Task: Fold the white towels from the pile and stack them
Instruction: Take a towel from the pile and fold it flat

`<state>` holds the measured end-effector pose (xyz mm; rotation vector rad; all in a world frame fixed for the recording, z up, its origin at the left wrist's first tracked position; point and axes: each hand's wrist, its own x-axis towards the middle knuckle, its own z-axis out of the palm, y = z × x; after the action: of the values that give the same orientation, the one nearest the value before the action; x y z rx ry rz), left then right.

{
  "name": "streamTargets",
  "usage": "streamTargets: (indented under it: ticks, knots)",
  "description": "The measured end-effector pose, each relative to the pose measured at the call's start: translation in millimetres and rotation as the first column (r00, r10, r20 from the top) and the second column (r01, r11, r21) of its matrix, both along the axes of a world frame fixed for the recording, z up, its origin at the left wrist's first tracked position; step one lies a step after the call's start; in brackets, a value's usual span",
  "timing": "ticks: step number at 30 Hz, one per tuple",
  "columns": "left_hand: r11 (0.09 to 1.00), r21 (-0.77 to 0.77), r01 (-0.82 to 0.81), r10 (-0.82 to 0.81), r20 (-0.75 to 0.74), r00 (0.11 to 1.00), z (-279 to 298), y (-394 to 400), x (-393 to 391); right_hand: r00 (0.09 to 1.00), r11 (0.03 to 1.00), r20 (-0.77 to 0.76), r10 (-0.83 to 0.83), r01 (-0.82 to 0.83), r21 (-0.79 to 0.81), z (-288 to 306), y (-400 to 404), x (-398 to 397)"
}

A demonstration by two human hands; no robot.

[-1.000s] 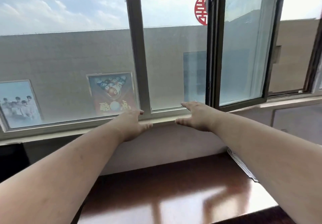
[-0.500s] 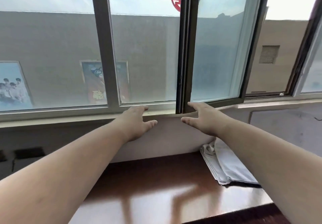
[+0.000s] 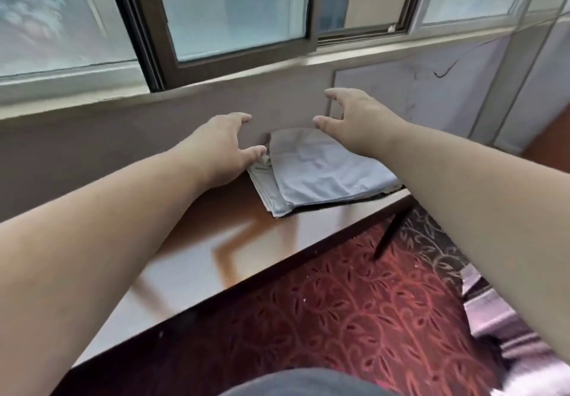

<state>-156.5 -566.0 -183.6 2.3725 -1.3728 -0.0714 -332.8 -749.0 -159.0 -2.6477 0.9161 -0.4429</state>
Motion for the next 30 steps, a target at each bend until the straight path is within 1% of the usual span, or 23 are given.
streamTargets:
  ticks: [5,8,10,17,21,25,28,30]
  knots:
    - [0.997,0.018,0.069,-0.069,-0.026,0.997,-35.0,-79.2,20.5,0.991,0.991,0.041,-0.125,0.123,0.053,-32.0,-76.3,9.0]
    - [0.996,0.031,0.086,-0.085,-0.024,0.996,-55.0,-131.6,49.8,0.983,0.981,0.017,-0.182,0.180,0.076,-51.6,-126.0,24.4]
    - [0.995,0.049,0.091,-0.088,-0.048,0.995,-66.4,-169.4,72.0,0.968,0.964,0.015,-0.250,0.247,0.100,-61.9,-160.6,31.7]
    - [0.975,0.172,0.140,-0.121,-0.119,0.986,-96.4,-286.2,122.4,0.906,0.891,-0.047,-0.420,0.422,0.170,-90.2,-268.1,27.9]
    - [0.962,0.227,0.155,-0.124,-0.142,0.982,-114.5,-335.2,133.8,0.899,0.875,-0.090,-0.429,0.439,0.205,-112.0,-320.8,29.1]
    - [0.951,0.280,0.128,-0.094,-0.133,0.987,-133.6,-381.5,142.4,0.901,0.875,-0.176,-0.396,0.429,0.225,-139.3,-380.3,50.7]
    - [0.947,0.311,0.082,-0.047,-0.120,0.992,-145.2,-420.6,147.3,0.922,0.893,-0.216,-0.323,0.372,0.252,-159.2,-428.3,73.2]
    - [0.941,0.333,0.059,-0.020,-0.120,0.993,-153.7,-445.8,145.7,0.937,0.913,-0.248,-0.246,0.310,0.266,-172.1,-454.7,88.0]
